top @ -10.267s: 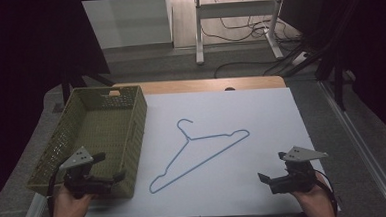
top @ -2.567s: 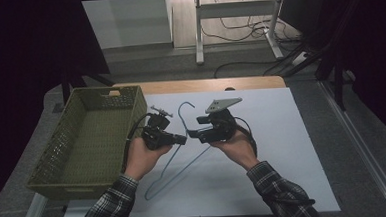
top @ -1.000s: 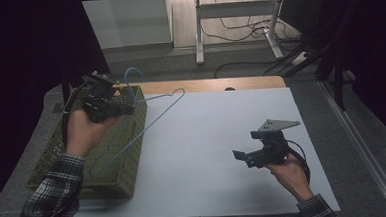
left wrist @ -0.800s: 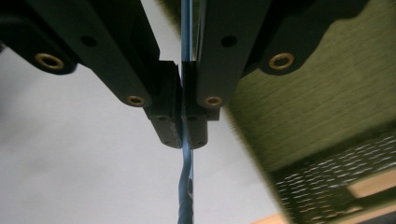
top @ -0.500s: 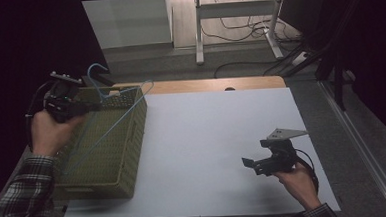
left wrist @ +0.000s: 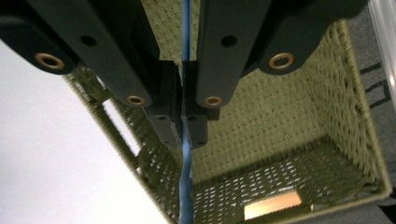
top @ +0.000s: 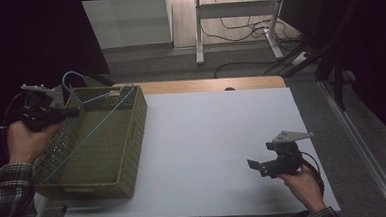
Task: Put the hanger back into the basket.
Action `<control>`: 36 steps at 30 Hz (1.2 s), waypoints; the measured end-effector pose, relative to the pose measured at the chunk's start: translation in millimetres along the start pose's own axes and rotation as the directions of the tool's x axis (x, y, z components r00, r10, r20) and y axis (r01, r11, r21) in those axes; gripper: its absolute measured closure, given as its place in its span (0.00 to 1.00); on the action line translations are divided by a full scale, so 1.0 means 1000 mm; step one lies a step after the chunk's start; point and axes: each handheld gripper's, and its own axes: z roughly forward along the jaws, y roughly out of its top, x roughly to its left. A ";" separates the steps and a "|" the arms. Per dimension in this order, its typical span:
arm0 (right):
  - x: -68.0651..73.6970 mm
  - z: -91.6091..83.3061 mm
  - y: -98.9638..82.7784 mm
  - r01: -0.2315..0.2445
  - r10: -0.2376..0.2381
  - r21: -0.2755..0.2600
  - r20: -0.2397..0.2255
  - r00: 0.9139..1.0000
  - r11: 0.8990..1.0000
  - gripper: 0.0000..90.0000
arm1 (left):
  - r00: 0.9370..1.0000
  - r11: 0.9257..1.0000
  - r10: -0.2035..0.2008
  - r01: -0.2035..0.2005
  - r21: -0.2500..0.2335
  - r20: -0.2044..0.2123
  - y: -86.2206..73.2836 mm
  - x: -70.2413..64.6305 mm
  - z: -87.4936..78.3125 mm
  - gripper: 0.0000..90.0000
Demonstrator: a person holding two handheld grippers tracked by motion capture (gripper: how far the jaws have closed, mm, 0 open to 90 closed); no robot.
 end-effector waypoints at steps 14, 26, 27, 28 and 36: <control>0.000 0.004 -0.003 0.013 -0.014 0.028 0.008 1.000 1.000 0.01 | 1.000 1.000 -0.017 0.017 0.006 0.025 -0.031 0.019 0.046 0.97; 0.001 0.009 -0.005 0.030 -0.031 0.058 0.015 0.999 0.998 0.02 | 0.996 0.991 -0.078 0.082 0.110 -0.037 -0.055 0.029 0.084 0.97; 0.001 0.010 -0.005 0.032 -0.033 0.060 0.017 0.999 0.998 0.02 | 0.995 0.990 -0.083 0.088 0.114 -0.048 -0.056 0.029 0.086 0.97; 0.002 0.010 -0.005 0.035 -0.036 0.062 0.017 0.999 0.997 0.02 | 0.994 0.989 -0.100 0.105 0.105 -0.052 -0.057 0.031 0.085 0.97; 0.002 0.010 -0.006 0.049 -0.051 0.070 0.021 0.999 0.996 0.02 | 0.982 0.990 -0.117 0.128 0.064 -0.150 -0.058 0.029 0.076 0.81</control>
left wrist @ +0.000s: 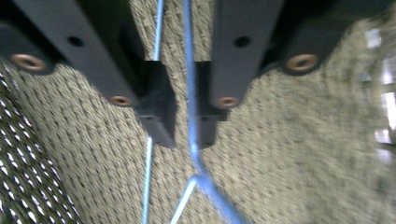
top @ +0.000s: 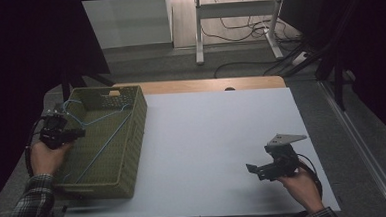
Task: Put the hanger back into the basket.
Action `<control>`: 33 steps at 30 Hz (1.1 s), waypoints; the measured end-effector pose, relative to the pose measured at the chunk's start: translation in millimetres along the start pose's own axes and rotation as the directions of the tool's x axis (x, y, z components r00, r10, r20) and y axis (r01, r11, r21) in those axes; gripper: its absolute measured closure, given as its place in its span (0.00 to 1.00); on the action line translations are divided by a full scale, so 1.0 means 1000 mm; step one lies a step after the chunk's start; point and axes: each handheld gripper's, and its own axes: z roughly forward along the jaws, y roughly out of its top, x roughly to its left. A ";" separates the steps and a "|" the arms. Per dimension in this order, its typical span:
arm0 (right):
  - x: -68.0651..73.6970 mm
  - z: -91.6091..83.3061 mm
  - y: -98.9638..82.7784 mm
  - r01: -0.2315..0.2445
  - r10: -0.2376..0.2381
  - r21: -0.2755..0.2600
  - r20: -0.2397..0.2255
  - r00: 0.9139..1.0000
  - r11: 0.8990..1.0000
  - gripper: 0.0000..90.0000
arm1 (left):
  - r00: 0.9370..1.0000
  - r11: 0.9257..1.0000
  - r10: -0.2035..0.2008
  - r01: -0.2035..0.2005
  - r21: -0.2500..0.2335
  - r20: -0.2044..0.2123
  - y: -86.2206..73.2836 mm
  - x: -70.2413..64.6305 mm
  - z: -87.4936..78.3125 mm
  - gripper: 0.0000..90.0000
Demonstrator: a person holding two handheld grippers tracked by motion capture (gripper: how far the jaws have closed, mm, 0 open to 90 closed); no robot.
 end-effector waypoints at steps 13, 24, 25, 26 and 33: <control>0.002 -0.010 -0.002 -0.002 0.002 -0.038 0.004 1.000 0.999 0.01 | 0.978 0.971 0.141 -0.107 -0.213 0.151 0.000 -0.054 -0.035 0.34; 0.004 -0.020 -0.006 0.004 -0.004 -0.072 0.009 1.000 0.997 0.00 | 0.931 0.943 0.226 -0.135 -0.305 0.287 -0.015 -0.108 -0.053 0.14; 0.005 -0.021 -0.006 0.005 -0.004 -0.070 0.008 1.000 0.998 0.00 | 0.928 0.941 0.230 -0.136 -0.309 0.293 -0.017 -0.111 -0.053 0.13; 0.006 -0.021 -0.007 0.006 -0.005 -0.068 0.010 1.000 0.998 0.00 | 0.928 0.941 0.230 -0.136 -0.309 0.293 -0.017 -0.111 -0.053 0.12; 0.009 -0.024 -0.011 0.015 -0.014 -0.059 0.019 1.000 0.998 0.01 | 0.902 0.939 0.248 -0.135 -0.315 0.354 -0.032 -0.134 -0.044 0.08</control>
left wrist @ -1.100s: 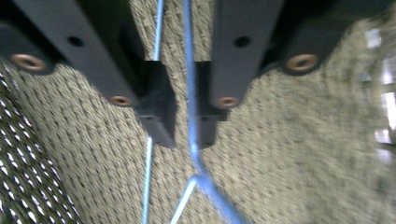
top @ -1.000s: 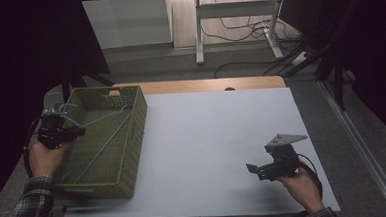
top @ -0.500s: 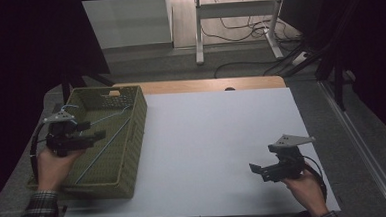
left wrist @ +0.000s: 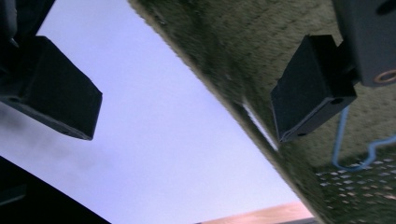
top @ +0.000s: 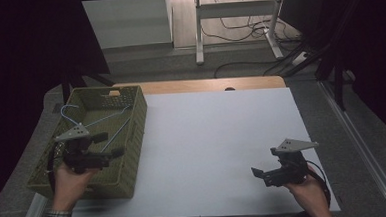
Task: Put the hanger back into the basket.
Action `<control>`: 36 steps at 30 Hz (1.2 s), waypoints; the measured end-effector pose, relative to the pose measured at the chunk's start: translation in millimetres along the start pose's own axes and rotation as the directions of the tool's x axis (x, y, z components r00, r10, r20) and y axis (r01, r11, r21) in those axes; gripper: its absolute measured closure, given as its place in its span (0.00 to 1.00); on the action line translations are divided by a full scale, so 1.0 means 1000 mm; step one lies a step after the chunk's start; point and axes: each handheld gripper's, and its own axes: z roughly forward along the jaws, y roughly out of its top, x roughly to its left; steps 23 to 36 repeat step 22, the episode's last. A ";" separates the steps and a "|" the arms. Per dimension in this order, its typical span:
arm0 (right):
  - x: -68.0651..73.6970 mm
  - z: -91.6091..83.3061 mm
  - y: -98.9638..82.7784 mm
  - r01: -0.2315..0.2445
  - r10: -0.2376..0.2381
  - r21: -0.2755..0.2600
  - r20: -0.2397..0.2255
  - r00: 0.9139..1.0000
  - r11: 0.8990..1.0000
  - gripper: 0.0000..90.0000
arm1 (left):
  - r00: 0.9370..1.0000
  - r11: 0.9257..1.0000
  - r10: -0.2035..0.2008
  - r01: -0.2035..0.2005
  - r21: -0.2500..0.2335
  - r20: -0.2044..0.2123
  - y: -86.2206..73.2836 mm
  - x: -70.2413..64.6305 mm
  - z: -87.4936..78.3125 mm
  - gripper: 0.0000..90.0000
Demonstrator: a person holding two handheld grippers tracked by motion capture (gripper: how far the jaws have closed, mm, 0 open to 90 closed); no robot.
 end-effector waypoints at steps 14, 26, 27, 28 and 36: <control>0.005 -0.002 -0.008 0.018 -0.018 0.019 0.015 1.000 1.000 0.01 | 0.999 0.998 0.041 -0.040 0.049 -0.020 -0.031 -0.030 0.012 0.04; 0.006 0.001 -0.009 0.026 -0.026 0.035 0.015 1.000 0.999 0.01 | 0.998 0.997 0.052 -0.050 0.057 -0.023 -0.036 -0.027 0.014 0.03; 0.006 0.001 -0.009 0.026 -0.026 0.035 0.015 1.000 0.999 0.01 | 0.998 0.997 0.052 -0.050 0.057 -0.023 -0.036 -0.027 0.014 0.03; 0.006 0.001 -0.009 0.026 -0.026 0.035 0.015 1.000 0.999 0.01 | 0.998 0.997 0.052 -0.050 0.057 -0.023 -0.036 -0.027 0.014 0.03; 0.006 0.001 -0.009 0.026 -0.026 0.035 0.015 1.000 0.999 0.01 | 0.998 0.997 0.052 -0.050 0.057 -0.023 -0.036 -0.027 0.014 0.03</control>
